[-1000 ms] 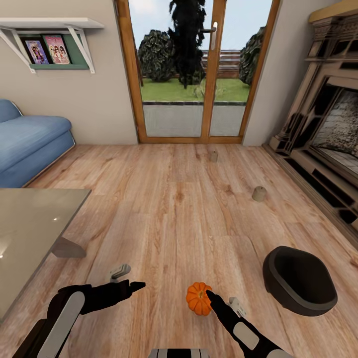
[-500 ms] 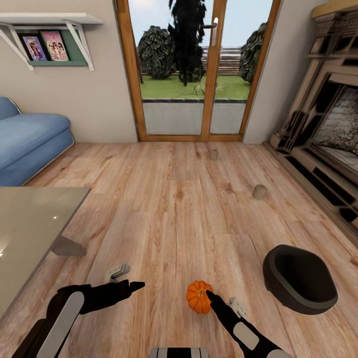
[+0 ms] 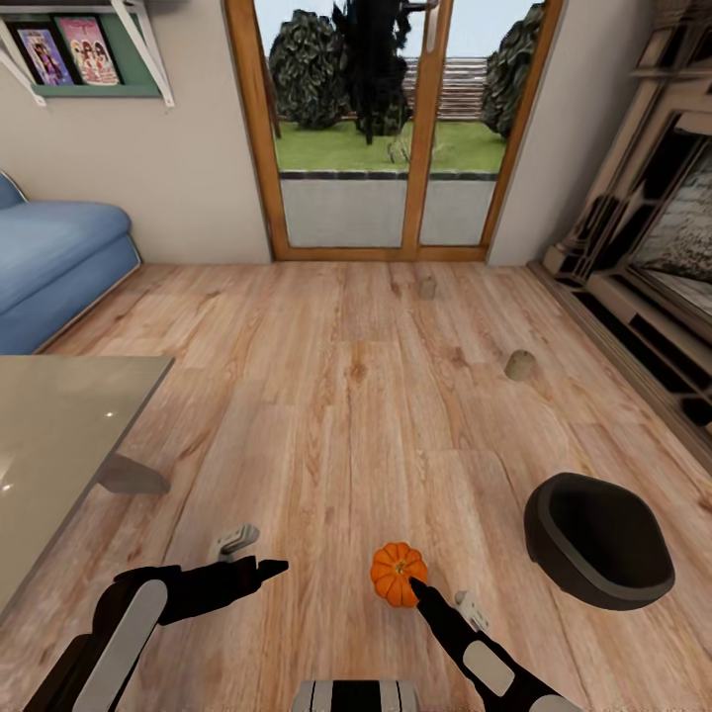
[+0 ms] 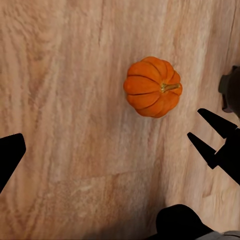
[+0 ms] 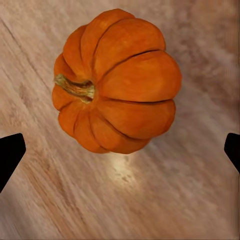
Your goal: Place each of the two pumpkins and all three candles from the living room inside a cabinet in the living room (use any cabinet), then make sure every cabinet is closed, and position the cauldron so it is next to a table in the living room.
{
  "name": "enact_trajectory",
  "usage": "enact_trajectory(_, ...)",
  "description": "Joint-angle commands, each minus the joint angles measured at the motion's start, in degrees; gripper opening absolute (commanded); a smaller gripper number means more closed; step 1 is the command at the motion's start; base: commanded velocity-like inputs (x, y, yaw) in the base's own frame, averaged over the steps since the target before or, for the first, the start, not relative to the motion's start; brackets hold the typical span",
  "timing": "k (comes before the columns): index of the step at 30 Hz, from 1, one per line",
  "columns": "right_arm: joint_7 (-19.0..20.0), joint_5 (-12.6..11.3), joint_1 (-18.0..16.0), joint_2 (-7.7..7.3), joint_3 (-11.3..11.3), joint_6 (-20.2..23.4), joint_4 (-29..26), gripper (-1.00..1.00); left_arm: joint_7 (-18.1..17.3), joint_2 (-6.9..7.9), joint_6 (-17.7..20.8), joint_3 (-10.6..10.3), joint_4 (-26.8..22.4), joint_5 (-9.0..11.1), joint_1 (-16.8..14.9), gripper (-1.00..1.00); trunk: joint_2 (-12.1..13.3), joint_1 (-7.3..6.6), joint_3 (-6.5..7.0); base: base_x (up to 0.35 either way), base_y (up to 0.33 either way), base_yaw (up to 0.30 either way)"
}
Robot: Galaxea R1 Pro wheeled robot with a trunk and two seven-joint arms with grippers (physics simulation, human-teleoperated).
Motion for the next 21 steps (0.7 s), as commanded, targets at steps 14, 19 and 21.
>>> enact_trajectory(14,0.19,-0.6,-0.05,-0.15,0.46,-0.3,0.09,1.0,-1.38,0.6,0.48,-0.16,-4.83,3.3,0.16,1.0,-0.09,0.11,-1.15,0.0,0.0,0.0)
enact_trajectory(19,0.19,-0.6,-0.05,-0.18,0.46,-0.33,0.09,1.0,-10.61,5.91,0.56,-1.68,-5.69,10.39,0.3,1.0,-0.09,0.11,-1.15,0.0,0.0,0.0)
enact_trajectory(21,0.19,-0.6,-0.05,-0.19,0.46,-0.31,0.09,1.0,-16.12,8.38,0.53,-2.09,-5.72,12.33,0.32,1.0,-0.09,0.11,-1.15,0.0,0.0,0.0)
